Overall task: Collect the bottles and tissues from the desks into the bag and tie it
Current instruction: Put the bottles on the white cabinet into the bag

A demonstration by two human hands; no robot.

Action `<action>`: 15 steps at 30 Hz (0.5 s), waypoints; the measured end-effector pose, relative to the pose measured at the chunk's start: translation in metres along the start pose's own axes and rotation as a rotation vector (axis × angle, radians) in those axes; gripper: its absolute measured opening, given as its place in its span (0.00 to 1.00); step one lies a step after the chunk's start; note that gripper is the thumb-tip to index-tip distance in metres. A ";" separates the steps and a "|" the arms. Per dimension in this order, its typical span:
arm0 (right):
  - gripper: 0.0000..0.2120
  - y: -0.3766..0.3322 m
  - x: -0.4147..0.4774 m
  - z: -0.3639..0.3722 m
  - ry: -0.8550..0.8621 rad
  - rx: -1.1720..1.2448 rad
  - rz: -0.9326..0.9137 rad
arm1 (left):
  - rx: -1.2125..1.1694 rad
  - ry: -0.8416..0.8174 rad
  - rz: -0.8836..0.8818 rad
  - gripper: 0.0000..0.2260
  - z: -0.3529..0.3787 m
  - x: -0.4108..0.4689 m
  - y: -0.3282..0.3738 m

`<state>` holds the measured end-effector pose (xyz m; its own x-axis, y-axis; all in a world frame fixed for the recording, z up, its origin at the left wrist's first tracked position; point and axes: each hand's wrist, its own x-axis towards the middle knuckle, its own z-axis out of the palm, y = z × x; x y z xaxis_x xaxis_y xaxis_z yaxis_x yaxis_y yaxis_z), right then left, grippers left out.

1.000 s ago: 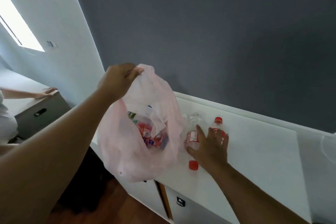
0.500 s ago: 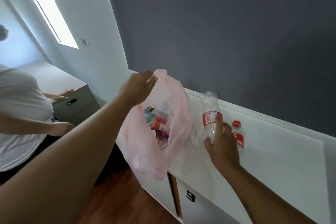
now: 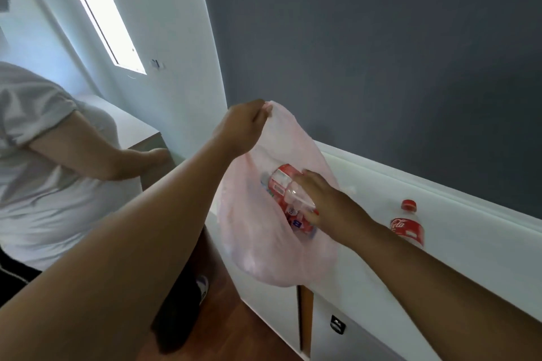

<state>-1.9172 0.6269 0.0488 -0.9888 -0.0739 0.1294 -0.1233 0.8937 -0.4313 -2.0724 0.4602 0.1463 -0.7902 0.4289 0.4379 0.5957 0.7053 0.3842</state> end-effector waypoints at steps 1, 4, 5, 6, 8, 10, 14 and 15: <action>0.34 -0.004 0.008 0.006 0.020 0.002 0.037 | -0.005 -0.010 0.019 0.18 0.002 0.000 0.000; 0.34 -0.003 0.016 0.014 0.146 -0.060 0.097 | -0.013 -0.023 0.035 0.17 0.008 0.002 -0.001; 0.33 0.006 0.012 0.015 0.203 -0.116 0.112 | -0.023 -0.023 0.034 0.17 0.011 0.003 -0.001; 0.31 0.017 0.005 0.015 0.275 -0.161 0.148 | -0.039 -0.023 0.032 0.17 0.015 0.004 -0.001; 0.29 0.045 -0.015 0.016 0.399 -0.205 0.327 | -0.068 -0.025 0.029 0.17 0.022 0.004 0.000; 0.30 0.073 -0.040 0.019 0.329 -0.269 0.603 | -0.056 -0.047 0.044 0.17 0.031 0.004 0.002; 0.41 0.098 -0.079 0.035 0.030 -0.082 1.004 | -0.019 -0.119 0.049 0.15 0.054 0.003 0.004; 0.42 0.100 -0.083 0.038 0.042 -0.007 1.020 | -0.024 -0.129 0.043 0.15 0.057 0.002 0.005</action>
<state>-1.8509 0.7054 -0.0389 -0.6187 0.7395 -0.2653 0.7767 0.5248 -0.3484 -2.0789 0.4967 0.1029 -0.7750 0.5283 0.3467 0.6313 0.6717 0.3876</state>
